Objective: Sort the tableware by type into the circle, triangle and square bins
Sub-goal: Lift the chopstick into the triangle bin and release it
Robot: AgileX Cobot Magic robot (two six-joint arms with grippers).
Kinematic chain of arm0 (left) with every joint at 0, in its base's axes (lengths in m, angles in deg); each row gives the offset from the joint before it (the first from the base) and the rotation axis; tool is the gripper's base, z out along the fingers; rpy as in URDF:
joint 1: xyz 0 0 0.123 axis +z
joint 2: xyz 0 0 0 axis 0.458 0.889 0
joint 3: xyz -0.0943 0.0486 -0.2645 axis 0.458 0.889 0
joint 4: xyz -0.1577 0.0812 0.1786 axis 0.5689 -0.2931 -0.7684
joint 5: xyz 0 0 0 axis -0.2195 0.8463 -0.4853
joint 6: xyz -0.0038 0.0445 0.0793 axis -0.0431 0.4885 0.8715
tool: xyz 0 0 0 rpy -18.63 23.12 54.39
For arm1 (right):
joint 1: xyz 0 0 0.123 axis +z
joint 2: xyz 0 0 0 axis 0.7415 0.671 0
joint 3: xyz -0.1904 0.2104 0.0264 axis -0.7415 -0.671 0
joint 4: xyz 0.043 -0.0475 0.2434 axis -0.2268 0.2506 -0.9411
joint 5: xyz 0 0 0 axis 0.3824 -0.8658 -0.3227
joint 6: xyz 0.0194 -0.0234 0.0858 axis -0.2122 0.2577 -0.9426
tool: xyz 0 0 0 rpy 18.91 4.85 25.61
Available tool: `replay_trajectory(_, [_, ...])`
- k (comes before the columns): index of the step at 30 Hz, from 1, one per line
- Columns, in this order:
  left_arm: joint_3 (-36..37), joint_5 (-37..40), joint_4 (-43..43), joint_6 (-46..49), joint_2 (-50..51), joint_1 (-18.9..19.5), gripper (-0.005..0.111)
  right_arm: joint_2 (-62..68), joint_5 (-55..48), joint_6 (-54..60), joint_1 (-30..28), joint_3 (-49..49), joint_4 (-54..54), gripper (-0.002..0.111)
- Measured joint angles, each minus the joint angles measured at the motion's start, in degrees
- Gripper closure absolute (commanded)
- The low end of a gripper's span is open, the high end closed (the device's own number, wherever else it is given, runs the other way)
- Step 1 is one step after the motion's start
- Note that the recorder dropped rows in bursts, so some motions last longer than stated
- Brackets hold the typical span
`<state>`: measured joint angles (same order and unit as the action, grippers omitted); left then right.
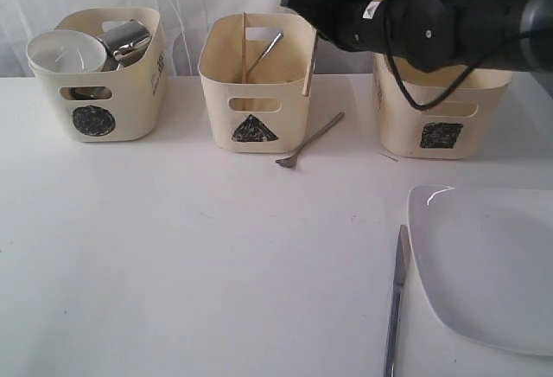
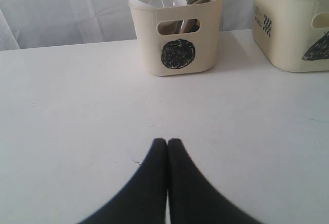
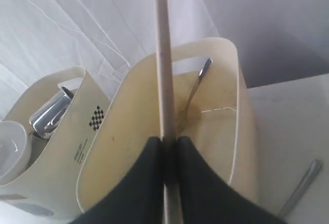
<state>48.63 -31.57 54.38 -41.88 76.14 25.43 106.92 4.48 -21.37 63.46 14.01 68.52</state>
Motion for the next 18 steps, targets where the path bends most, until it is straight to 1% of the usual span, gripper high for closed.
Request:
replay_trajectory(10, [0.0,0.0,0.0,0.0,0.0,0.0,0.105,12.2,-4.3,4.7,0.0,18.7,0.0,0.108])
replay_trajectory(15, [0.0,0.0,0.0,0.0,0.0,0.0,0.105,18.0,-6.3,6.8,0.0,25.6,0.0,0.108])
replay_trajectory(16, [0.0,0.0,0.0,0.0,0.0,0.0,0.105,19.1,-6.5,6.8,0.0,26.8,0.0,0.106])
replay_trajectory(18, [0.0,0.0,0.0,0.0,0.0,0.0,0.105,21.1,-6.8,7.2,0.0,28.9,0.0,0.097])
